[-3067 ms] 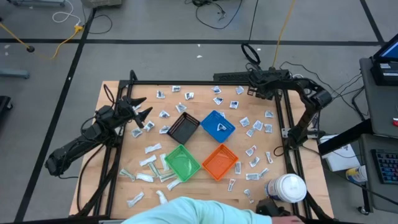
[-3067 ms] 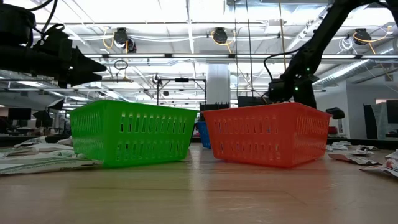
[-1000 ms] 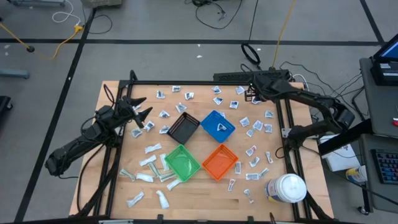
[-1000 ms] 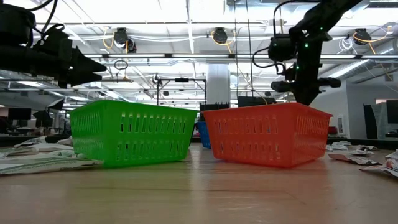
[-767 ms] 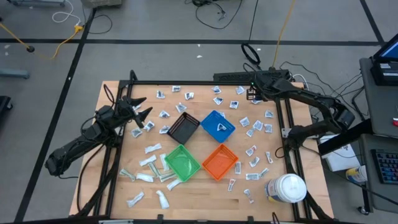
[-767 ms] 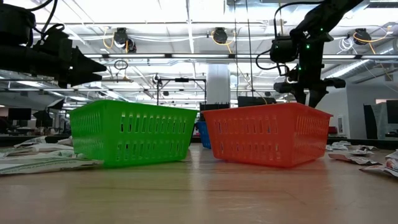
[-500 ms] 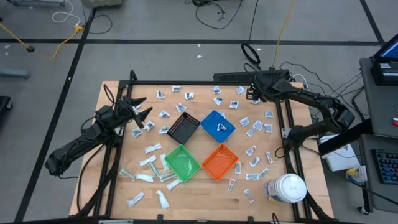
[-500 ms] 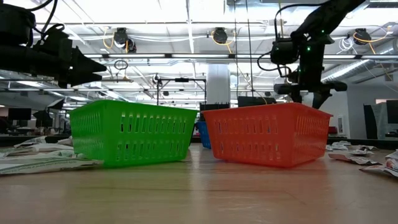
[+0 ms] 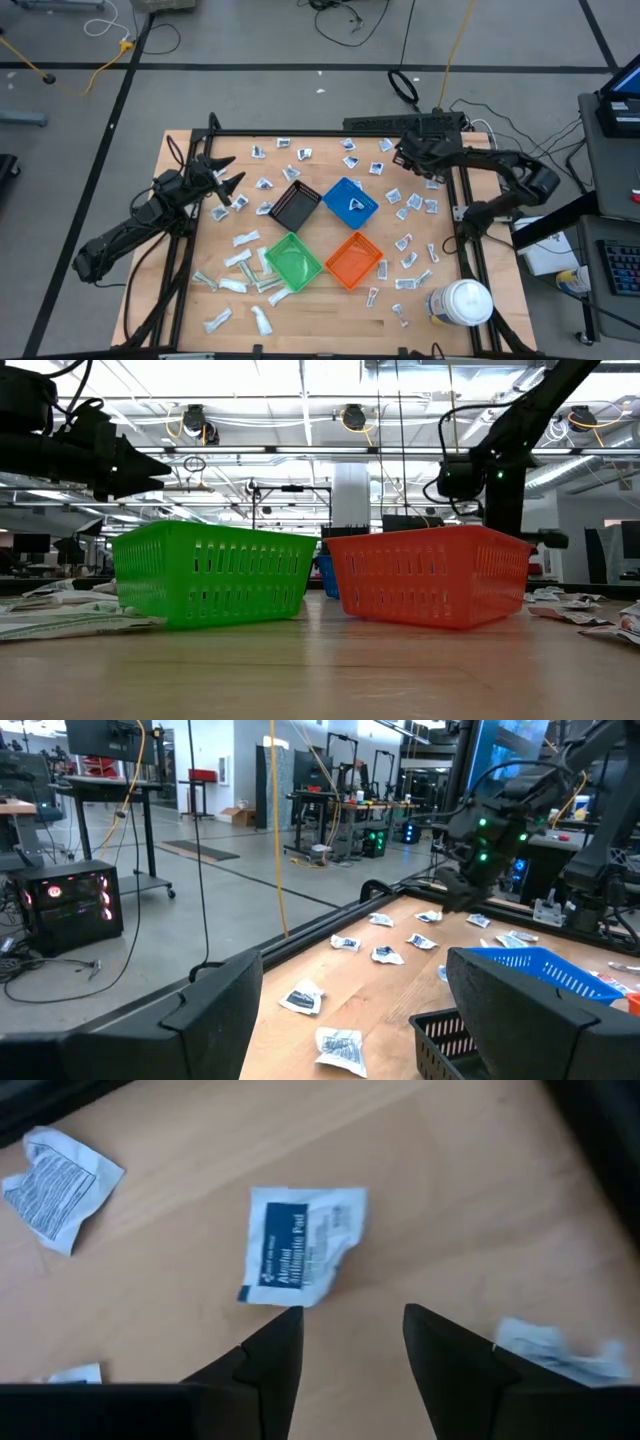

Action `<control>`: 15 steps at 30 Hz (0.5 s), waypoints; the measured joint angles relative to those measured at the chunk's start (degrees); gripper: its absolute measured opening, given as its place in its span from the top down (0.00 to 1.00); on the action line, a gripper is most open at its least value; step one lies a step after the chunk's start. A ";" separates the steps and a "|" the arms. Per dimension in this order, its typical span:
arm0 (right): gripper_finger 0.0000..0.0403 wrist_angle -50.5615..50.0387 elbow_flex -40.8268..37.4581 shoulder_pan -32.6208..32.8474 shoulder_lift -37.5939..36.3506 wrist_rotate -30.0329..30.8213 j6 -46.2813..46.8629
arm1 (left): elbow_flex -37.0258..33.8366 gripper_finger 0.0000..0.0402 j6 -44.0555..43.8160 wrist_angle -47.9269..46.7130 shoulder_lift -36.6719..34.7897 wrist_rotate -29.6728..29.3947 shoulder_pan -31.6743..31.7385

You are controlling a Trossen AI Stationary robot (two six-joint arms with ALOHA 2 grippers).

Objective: Pick & Place First Aid Supplies
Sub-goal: Put the blue alcohol pad into the blue bin

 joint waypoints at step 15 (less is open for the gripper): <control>0.58 5.41 0.00 -3.40 2.93 -1.08 4.50 | 0.00 0.19 0.00 0.00 0.00 0.02 -0.02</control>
